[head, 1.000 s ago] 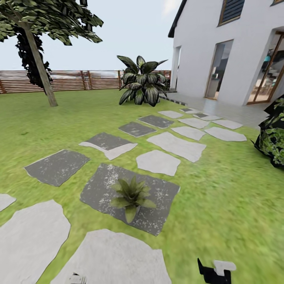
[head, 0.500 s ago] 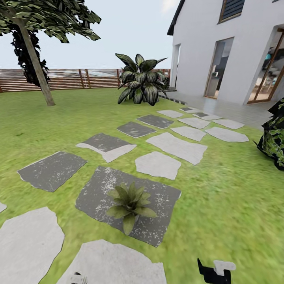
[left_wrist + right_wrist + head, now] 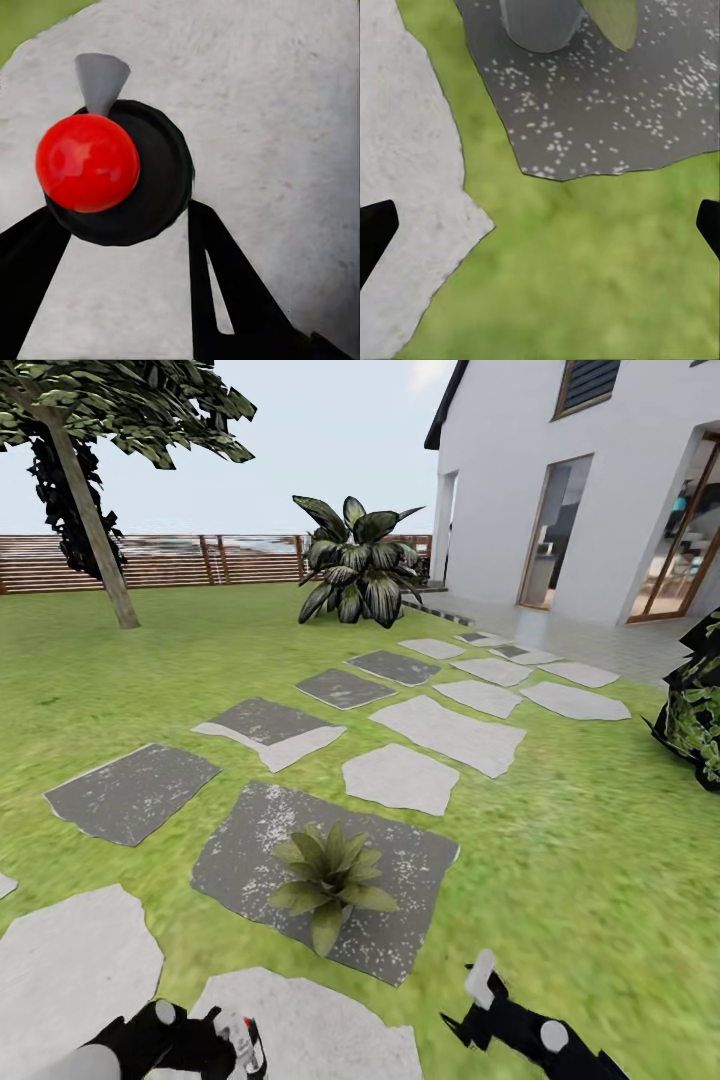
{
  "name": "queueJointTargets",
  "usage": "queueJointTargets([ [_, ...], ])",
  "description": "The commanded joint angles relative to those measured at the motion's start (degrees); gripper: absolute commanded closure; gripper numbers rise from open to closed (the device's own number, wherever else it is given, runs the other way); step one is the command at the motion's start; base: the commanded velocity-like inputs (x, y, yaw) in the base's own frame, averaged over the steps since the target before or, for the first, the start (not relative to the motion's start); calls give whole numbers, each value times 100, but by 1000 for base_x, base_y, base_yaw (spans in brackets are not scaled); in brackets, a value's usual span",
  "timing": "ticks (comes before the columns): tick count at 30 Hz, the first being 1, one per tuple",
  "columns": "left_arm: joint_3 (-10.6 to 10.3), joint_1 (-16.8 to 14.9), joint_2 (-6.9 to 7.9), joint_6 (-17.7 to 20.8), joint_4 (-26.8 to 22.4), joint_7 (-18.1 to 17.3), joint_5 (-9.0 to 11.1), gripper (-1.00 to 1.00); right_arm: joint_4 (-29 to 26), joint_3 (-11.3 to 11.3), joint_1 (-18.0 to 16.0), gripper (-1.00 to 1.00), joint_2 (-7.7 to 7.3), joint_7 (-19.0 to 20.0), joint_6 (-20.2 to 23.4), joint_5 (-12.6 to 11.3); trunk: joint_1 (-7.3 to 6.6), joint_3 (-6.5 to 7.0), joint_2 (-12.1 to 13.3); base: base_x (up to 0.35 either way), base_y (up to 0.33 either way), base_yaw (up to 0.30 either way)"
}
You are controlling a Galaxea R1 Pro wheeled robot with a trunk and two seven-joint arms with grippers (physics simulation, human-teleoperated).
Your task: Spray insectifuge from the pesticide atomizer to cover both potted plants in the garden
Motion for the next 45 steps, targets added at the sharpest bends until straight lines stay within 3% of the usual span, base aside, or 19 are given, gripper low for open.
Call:
queueJointTargets([
  [1, -43, -71, -16, 62, -5, -24, -189, 100, -70, -12, -49, -100, 23, 292, -3, 62, -1, -6, -2, 0, 0, 0],
  [4, -33, -221, -54, 409, -165, -180, -699, 100, -221, -12, -239, -100, 115, 1046, 24, 105, -1, -6, -2, 0, 0, 0],
  [9, -35, -252, -96, 527, -470, -749, -1003, 100, -266, -6, -518, -100, 252, 1821, 119, 187, -1, -6, -2, 0, 0, 0],
  [15, -30, -249, -115, 613, -531, -849, -1453, 100, -265, 28, -580, -100, 416, 2028, 163, 411, -1, -6, -2, 0, 0, 0],
  [17, -32, -244, -189, 615, -528, -852, -1517, 100, -264, 31, -581, -100, 430, 2034, 162, 433, -1, -6, -2, 0, 0, 0],
  [20, -137, -244, -434, 662, -528, -853, -1548, 100, -258, 32, -582, -100, 460, 2036, 161, 433, -1, -6, -2, 0, 0, 0],
  [21, -352, -246, -520, 783, -533, -853, -1543, 100, -253, 32, -582, 100, 466, 2036, 161, 433, -1, -6, -2, 0, 0, 0],
  [24, -592, -249, -619, 968, -543, -853, -1536, 100, -255, 32, -582, 100, 474, 2043, 161, 435, -1, -6, -2, 0, 0, 0],
  [30, -642, -250, -673, 1007, -736, -859, -1525, 100, -260, 35, -582, 100, 688, 2045, 161, 694, -1, -6, -2, 0, 0, 0],
  [35, -666, -248, -845, 1009, -816, -869, -1545, 100, -264, 33, -584, 100, 900, 2045, 161, 1030, -1, -6, -2, 0, 0, 0],
  [40, -814, -248, -1005, 1044, -826, -860, -1921, 100, -276, 39, -589, 100, 1111, 2193, 167, 1063, -1, -6, -2, 0, 0, 0],
  [45, -835, -251, -1147, 1052, -842, -824, -1979, 100, -351, 33, -591, 100, 1274, 2276, 179, 1064, -1, -6, -2, 0, 0, 0],
])
